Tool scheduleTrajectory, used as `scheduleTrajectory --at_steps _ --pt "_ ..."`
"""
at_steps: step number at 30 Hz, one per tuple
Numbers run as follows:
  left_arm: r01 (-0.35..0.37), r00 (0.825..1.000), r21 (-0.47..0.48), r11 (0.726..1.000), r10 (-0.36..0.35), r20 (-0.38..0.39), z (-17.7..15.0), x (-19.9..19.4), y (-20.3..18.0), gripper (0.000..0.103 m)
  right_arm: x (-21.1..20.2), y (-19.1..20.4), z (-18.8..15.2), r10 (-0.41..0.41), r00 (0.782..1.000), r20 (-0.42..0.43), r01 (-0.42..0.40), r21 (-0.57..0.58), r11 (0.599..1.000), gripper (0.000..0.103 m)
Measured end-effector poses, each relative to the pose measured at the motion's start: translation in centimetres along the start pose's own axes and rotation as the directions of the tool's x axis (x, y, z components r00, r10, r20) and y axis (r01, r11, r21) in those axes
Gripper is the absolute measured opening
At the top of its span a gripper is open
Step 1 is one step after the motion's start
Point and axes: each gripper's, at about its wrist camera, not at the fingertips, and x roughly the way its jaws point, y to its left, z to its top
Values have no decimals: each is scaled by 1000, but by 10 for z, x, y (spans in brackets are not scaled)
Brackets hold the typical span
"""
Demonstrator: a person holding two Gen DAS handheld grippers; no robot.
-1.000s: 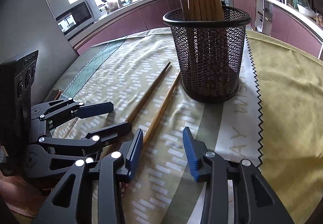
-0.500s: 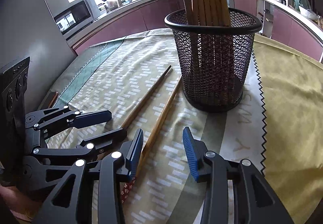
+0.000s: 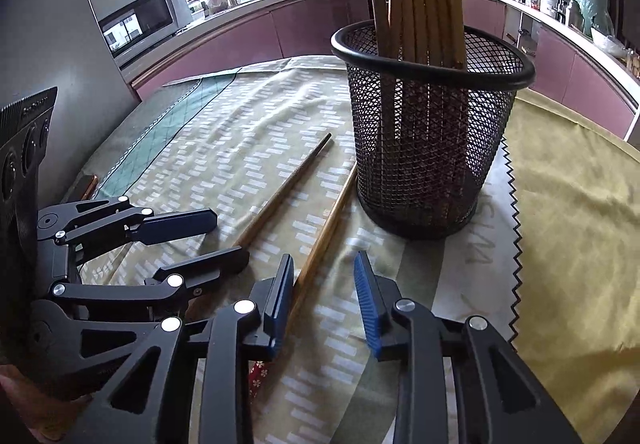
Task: Organize utensils
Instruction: 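Close the right tool on one chopstick while the left tool grasps the other, then lift the left tool's chopstick upright while the right tool raises its own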
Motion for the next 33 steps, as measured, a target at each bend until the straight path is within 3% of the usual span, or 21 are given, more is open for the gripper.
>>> scheduleTrajectory --at_steps 8,14,17,24,33 --pt "-4 1000 -16 1000 4 -7 8 3 2 28 4 1 5 -16 1000 -1 16 -4 1000 28" --pt "-1 1000 -12 1000 1 -8 9 6 -2 28 4 -2 5 -15 1000 6 15 14 1000 18" --pt "3 1000 -18 1000 -3 -8 10 7 -2 22 4 -5 4 -2 1000 6 2 30 1000 11" --pt "15 1000 -40 999 -16 -8 10 7 -2 10 3 -9 3 25 1000 10 -25 55 998 8" --pt "16 1000 -61 998 -17 -8 8 6 0 8 -1 -9 -1 54 998 16 -55 57 997 6"
